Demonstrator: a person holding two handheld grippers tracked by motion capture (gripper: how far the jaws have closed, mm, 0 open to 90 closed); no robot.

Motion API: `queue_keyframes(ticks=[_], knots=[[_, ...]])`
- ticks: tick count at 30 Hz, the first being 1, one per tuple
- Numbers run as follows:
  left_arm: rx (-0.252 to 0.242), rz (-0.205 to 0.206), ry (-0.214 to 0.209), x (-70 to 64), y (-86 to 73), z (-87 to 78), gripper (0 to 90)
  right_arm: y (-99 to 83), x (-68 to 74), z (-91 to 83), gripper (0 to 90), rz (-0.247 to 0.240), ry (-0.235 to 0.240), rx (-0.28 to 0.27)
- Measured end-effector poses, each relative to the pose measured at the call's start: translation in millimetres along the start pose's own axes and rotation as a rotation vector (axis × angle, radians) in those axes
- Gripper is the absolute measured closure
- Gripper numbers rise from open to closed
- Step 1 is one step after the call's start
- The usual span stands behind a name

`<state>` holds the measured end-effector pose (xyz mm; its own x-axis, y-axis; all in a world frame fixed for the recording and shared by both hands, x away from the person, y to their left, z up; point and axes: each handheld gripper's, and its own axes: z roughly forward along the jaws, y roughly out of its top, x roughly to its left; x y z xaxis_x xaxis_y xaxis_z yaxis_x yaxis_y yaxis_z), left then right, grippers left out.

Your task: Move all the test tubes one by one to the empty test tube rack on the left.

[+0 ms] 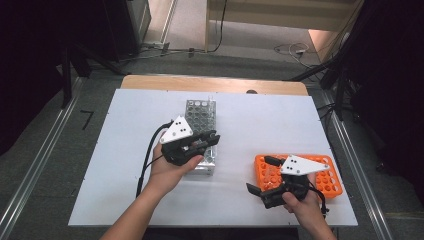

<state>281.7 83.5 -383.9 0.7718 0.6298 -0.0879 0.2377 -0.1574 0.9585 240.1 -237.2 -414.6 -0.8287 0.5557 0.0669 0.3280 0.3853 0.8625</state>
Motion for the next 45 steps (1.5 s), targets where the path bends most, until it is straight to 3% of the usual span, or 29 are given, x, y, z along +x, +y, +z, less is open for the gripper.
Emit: queue_keyframes(ticks=[12, 19, 27, 37, 45], knots=[[-0.013, -0.017, 0.072, 34.2, 16.4, 15.6, 75.0, -5.4, -7.4, -3.7, 0.0, 0.002, 0.009, -0.003], [-0.034, -0.058, 0.098, 53.1, 23.6, 29.8, 75.0, -7.3, -10.5, -4.4, 0.0, 0.0, 0.014, -0.002], [-0.037, -0.051, 0.153, 69.5, 29.0, 43.8, 75.0, -8.1, -11.5, -4.5, 0.0, 0.003, 0.01, 0.005], [-0.034, -0.046, 0.229, 83.9, 26.2, 63.8, 75.0, -8.8, -12.3, -4.2, 0.0, 0.003, 0.009, 0.009], [-0.037, -0.058, 0.263, 92.2, 19.0, 76.2, 75.0, -9.4, -12.9, -4.6, 0.0, 0.003, 0.012, 0.009]])
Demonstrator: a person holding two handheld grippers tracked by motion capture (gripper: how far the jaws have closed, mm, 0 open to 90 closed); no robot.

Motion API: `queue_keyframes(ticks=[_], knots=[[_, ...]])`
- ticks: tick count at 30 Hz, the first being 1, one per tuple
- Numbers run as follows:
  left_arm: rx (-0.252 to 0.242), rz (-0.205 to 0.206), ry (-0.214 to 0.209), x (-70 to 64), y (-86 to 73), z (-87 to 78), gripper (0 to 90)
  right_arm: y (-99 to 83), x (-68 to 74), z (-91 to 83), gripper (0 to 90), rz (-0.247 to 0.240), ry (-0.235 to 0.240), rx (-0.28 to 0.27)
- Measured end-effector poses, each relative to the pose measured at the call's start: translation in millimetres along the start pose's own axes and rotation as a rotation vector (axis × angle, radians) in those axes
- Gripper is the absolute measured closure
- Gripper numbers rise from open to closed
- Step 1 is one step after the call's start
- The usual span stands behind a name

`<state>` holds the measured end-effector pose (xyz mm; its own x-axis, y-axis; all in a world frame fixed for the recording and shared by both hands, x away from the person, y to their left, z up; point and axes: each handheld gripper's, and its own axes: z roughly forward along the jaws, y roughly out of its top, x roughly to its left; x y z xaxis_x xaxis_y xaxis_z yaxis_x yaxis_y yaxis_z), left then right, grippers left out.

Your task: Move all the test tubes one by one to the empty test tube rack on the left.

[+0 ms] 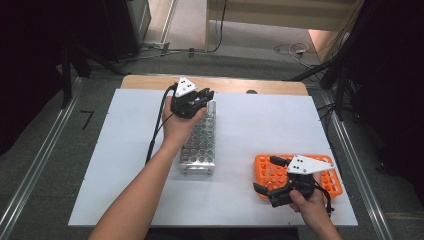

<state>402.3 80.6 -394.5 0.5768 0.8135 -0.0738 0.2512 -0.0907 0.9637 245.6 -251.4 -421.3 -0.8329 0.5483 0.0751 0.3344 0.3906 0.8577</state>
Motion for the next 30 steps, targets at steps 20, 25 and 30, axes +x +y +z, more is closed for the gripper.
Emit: queue_keyframes(ticks=[20, 25, 30], knots=[[0.073, 0.046, 0.019, -5.1, -12.8, 16.3, 74.9, -0.7, -1.1, -0.7, 0.0, 0.003, -0.002, -0.005], [0.088, 0.039, 0.025, -4.7, -17.8, 18.2, 74.9, -0.8, -1.0, -0.7, 0.0, 0.003, 0.0, -0.003], [0.126, 0.011, 0.019, -3.2, -22.3, 21.0, 74.8, -0.9, -0.8, -0.4, 0.0, 0.006, 0.001, -0.002]])
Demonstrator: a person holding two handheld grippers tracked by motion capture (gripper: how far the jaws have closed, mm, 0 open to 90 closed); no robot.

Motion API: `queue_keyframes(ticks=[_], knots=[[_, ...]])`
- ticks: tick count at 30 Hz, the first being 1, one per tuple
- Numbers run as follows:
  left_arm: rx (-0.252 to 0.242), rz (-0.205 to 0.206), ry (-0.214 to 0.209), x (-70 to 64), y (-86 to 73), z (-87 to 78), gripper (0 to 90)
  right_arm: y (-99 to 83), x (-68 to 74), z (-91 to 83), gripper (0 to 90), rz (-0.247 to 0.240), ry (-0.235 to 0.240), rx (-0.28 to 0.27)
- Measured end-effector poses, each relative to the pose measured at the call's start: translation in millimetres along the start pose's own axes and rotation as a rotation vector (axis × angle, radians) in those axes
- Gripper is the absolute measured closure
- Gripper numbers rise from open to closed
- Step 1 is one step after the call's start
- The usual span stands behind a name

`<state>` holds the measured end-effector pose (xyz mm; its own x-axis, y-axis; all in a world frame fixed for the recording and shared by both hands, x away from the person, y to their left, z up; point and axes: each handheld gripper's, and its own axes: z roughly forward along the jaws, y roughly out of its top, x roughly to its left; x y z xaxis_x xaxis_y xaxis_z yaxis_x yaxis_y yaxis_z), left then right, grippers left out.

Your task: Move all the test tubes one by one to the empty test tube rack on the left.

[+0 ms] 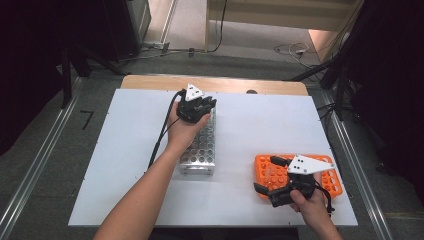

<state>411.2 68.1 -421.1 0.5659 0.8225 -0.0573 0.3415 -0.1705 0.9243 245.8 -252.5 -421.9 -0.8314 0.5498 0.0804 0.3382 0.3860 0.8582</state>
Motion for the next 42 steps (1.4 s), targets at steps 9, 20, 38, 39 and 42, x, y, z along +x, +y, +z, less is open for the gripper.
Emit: queue_keyframes(ticks=[9, 20, 38, 39, 42], knots=[[0.043, -0.008, -0.009, 1.8, -5.2, 1.8, 74.6, -0.3, -0.3, 0.4, 0.0, -0.005, -0.003, 0.003], [0.072, -0.033, -0.035, 4.6, -6.3, 2.6, 73.3, -1.0, -0.5, 1.6, 0.0, -0.002, -0.005, 0.003], [0.062, -0.118, -0.136, 4.4, -3.4, -12.5, 45.4, -1.5, -2.0, 1.2, 0.0, -0.004, -0.009, 0.005], [0.063, -0.117, -0.145, 3.4, -3.9, -14.5, 43.3, -1.6, -2.1, 1.3, 0.0, -0.004, -0.011, 0.006], [0.052, -0.115, -0.163, -1.0, -5.6, -21.9, 37.0, -1.5, -2.2, 1.4, 0.0, -0.006, -0.012, 0.006]])
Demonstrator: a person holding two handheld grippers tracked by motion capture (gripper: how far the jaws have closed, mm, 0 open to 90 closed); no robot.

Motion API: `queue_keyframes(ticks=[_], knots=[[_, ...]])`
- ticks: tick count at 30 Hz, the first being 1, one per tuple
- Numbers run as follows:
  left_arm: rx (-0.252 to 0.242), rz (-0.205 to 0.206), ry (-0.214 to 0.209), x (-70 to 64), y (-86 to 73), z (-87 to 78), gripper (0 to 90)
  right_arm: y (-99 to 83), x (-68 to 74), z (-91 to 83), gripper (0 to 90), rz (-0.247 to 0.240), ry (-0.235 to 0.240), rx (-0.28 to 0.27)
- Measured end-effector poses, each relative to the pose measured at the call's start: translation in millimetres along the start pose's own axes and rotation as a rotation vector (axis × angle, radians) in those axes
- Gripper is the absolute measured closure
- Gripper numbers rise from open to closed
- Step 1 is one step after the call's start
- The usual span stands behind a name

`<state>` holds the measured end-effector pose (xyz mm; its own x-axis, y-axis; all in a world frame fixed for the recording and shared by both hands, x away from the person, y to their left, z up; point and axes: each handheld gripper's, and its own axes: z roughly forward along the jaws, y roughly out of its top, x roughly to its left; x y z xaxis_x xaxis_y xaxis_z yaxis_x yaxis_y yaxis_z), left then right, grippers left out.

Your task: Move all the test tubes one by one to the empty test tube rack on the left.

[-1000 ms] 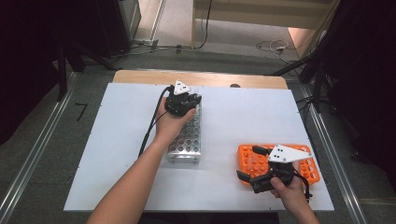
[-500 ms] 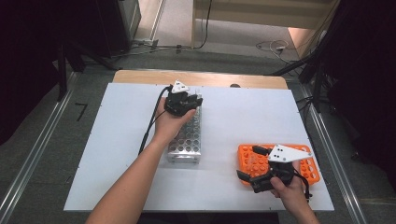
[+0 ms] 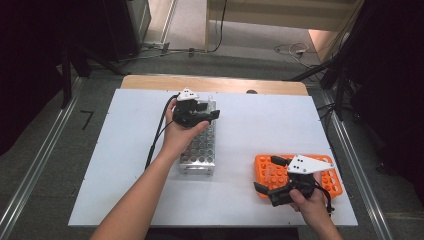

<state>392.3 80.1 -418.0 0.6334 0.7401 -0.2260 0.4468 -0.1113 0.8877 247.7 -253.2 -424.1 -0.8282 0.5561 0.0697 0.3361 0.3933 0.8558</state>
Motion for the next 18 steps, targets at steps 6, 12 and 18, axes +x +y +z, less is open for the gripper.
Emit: queue_keyframes(ticks=[6, 12, 18], knots=[[-0.016, 0.01, -0.03, -12.1, -6.7, -16.6, 24.4, 0.1, -0.9, -0.5, 0.0, 0.001, -0.005, -0.004], [-0.025, 0.018, -0.045, -24.5, -14.4, -34.2, 12.8, -0.4, -2.2, -0.3, 0.0, 0.003, -0.01, 0.003], [-0.052, 0.037, -0.056, -38.4, -24.2, -55.1, 8.9, -0.9, -4.3, -0.8, 0.0, 0.004, -0.016, -0.001]])
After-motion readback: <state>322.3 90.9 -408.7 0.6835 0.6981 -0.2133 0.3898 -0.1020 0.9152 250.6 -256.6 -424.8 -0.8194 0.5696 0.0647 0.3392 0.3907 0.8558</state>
